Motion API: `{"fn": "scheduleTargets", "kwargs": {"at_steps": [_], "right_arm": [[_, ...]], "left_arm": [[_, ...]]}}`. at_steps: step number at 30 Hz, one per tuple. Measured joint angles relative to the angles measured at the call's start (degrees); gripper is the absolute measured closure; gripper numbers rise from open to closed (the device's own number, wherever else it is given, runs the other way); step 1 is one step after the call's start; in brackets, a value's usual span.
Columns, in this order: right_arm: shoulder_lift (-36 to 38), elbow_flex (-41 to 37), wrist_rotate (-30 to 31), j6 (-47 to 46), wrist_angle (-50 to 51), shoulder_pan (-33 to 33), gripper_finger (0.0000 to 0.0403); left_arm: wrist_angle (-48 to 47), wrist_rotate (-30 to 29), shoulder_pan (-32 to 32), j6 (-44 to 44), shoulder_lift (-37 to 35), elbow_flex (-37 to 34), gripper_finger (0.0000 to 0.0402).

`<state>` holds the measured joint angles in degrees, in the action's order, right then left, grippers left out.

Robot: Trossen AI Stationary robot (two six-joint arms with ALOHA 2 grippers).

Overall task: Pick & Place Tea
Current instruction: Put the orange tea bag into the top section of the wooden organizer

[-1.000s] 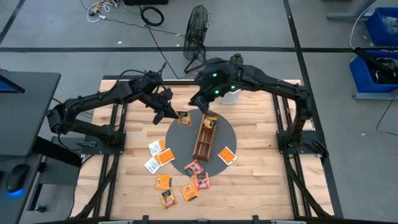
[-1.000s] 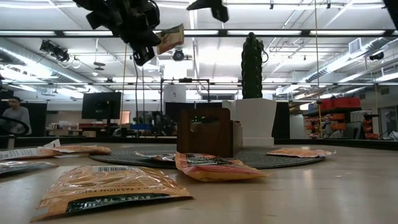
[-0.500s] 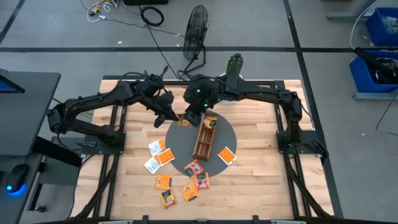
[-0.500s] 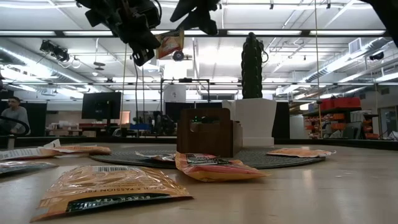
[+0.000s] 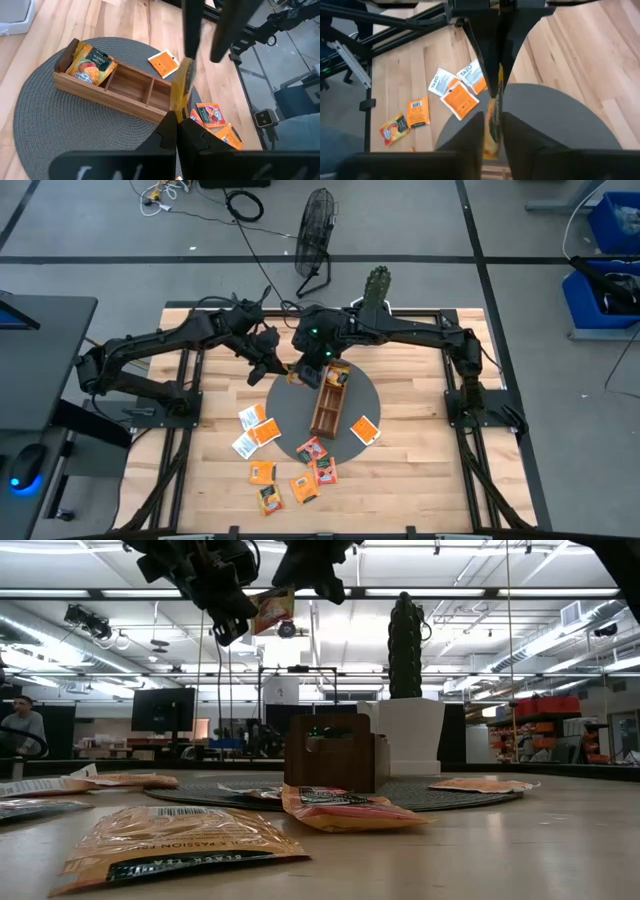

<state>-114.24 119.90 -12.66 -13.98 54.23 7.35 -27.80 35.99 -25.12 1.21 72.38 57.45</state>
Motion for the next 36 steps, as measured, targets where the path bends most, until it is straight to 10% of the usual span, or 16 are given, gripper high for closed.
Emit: {"fn": "scheduleTargets", "kwargs": {"at_steps": [10,19,36], "right_arm": [[0.5,0.0,3.8,-1.2,1.6,-0.1,0.04],[3.8,0.0,12.1,-6.0,4.3,-1.8,0.0402],[8.8,-1.3,36.6,-14.1,4.6,-9.1,0.0403]], "left_arm": [[1.9,-4.1,-0.1,-0.5,0.0,0.0,0.0395],[5.4,-7.8,-4.5,-0.4,-0.1,0.0,0.0312],[15.8,-7.6,-13.3,-0.5,-5.3,0.0,0.0266]]}}
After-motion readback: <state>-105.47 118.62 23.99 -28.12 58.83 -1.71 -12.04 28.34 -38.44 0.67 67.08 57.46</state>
